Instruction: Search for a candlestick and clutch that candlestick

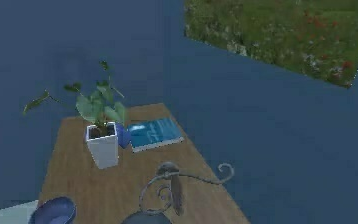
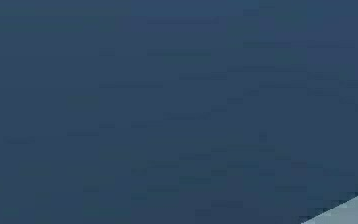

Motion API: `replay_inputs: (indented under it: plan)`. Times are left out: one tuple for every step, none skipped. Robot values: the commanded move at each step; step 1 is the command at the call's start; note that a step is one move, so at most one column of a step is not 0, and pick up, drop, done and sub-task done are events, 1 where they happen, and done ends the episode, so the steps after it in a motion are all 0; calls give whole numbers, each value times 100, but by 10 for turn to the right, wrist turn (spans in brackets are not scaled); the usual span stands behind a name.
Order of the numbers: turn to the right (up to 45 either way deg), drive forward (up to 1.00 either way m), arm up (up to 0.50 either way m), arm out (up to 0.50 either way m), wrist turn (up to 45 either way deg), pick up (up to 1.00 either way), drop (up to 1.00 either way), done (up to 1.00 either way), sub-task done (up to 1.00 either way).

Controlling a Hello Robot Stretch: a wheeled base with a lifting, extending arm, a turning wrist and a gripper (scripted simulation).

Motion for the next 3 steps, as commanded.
replay_inputs:
  plan:
    - [-450, 0, 0, 0, 0, 0, 0, 0, 0]
    - [-450, 0, 0, 0, 0, 0, 0, 0, 0]
    - [-120, 0, 0, 0, 0, 0, 0, 0, 0]
